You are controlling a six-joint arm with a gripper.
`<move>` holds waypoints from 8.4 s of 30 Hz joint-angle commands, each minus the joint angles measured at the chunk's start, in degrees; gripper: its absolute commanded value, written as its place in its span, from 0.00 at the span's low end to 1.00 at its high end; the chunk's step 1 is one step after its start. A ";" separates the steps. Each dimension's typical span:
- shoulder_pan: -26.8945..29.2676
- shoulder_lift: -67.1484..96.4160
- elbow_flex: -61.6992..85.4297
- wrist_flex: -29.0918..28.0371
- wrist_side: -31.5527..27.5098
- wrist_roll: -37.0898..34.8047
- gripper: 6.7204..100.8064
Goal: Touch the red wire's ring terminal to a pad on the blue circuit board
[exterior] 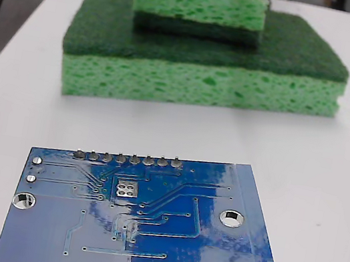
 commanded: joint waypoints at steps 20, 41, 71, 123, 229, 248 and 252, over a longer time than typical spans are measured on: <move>3.69 -34.37 -18.81 -10.63 -0.97 1.58 0.99; 5.10 -41.40 -17.23 -15.73 0.09 3.25 0.99; 3.87 -42.45 -17.05 -15.64 0.79 3.34 0.99; 0.53 -5.19 -3.78 -4.22 -1.49 0.35 0.99; -2.99 20.39 16.44 8.09 -2.37 -3.96 0.99; -2.99 20.39 16.44 8.09 -2.29 -3.96 0.99; -2.99 20.39 16.44 8.09 -2.29 -3.96 0.99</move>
